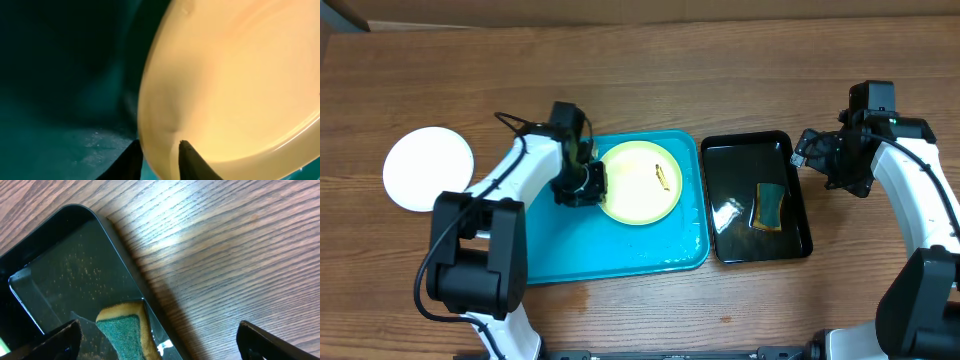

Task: Clean dirty plates on tray and stack at the side
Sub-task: 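Grasp the green-yellow sponge in the black tray with the right gripper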

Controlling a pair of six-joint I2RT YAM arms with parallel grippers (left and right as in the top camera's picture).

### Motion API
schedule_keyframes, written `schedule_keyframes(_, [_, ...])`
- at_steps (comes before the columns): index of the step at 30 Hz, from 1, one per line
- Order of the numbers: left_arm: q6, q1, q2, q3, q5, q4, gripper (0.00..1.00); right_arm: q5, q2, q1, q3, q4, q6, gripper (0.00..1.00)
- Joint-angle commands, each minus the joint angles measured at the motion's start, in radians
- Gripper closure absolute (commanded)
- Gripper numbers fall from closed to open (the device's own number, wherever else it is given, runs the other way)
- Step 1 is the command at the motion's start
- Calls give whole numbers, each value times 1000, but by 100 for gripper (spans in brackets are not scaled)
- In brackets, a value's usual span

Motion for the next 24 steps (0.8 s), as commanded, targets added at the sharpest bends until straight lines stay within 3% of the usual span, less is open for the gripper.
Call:
schedule_keyframes(1, [-37,-1,2,8,-45,-14,64,-5,-8,0,26,3,1,0])
schedule_keyframes(4, [-37,-1,2,8,-45,-30,60,-5,-8,0,26,3,1,0])
schedule_keyframes(10, [-37,-1,2,8,-46,-26,72,-5,-8,0,26,3,0,0])
schedule_keyframes(19, [-116,-22,2,8,-104,18,71,-5,-8,0,26,46,1,0])
schedule_keyframes(24, [-116,-69,2,8,-170,13,71,-157,-8,0,26,25,0,0])
